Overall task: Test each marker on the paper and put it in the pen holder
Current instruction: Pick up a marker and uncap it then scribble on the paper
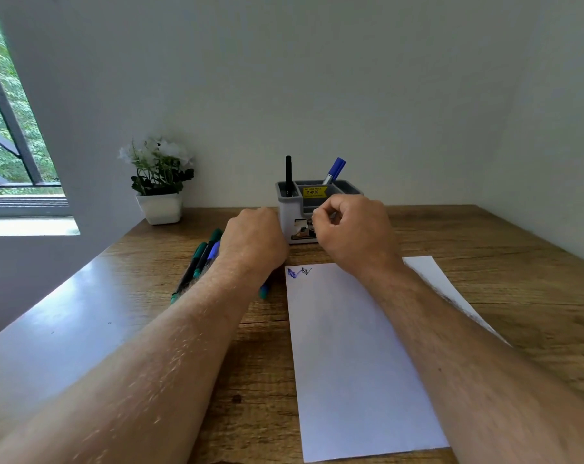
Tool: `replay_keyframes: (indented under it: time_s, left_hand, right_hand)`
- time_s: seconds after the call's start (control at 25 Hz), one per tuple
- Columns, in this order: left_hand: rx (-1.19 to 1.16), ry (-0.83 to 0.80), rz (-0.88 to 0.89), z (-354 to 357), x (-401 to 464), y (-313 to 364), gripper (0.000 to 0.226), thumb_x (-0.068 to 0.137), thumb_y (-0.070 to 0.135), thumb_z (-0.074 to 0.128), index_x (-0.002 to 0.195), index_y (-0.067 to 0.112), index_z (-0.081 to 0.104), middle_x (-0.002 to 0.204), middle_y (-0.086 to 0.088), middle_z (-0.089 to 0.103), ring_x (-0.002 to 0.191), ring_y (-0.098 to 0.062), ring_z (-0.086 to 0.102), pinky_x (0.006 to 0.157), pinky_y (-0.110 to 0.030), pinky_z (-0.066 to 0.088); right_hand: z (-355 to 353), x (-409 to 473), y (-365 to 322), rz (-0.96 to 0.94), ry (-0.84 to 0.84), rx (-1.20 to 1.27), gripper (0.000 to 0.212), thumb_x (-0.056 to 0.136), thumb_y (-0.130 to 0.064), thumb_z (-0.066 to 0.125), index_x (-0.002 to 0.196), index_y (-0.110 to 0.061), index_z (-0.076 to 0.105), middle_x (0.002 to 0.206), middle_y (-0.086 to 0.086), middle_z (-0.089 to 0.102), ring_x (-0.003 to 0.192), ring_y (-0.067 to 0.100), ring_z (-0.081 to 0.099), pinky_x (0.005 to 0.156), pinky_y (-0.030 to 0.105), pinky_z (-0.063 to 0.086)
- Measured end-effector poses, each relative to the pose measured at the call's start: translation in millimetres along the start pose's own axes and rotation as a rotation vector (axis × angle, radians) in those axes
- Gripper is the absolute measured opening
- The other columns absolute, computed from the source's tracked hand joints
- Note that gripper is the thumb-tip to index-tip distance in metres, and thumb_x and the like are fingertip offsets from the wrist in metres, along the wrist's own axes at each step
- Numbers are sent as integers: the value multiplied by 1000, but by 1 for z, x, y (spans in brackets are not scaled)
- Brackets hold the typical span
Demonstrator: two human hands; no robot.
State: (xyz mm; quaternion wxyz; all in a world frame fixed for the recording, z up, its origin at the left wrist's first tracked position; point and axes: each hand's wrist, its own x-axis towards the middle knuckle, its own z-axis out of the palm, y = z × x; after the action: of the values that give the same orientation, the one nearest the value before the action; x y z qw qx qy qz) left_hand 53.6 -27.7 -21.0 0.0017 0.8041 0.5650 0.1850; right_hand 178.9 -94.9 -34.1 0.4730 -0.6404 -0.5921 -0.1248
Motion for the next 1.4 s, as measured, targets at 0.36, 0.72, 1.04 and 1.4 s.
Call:
replay_keyframes:
  time_s: [0.36,0.72,1.04,1.4]
  left_hand:
    - [-374,266,-8,-19,-8,4,21,84,32,61,89,13,65,75,-4,66,62,-17,59,55,-27,45]
    - [-971,336,57,-26,-19,17,39,85,22,65,123,28,61,72,4,68,63,0,65,54,-6,45]
    - [-1260,297,65,-24,-14,19,18,99,20,57,117,18,61,81,-6,73,61,-9,70,57,-23,58]
    - [-1336,257,103,-22,-15,20,23,97,28,62,112,11,63,80,-2,74,63,-8,71,54,-21,56]
  right_hand:
    - [-2,0,2,-3,-6,51,16,95,-24,61,98,-16,74,86,-4,72,73,4,64,66,12,53]
    - [-5,-5,-4,-79,-127,251,43,87,-34,70,127,-20,61,83,-10,72,69,4,69,67,21,59]
    - [-5,0,-2,-23,36,192,26,98,-21,57,122,-17,64,89,-8,68,74,3,65,73,21,58]
    - [-3,3,1,-2,40,151,35,101,-38,51,119,-17,71,92,-3,73,81,8,67,74,23,57]
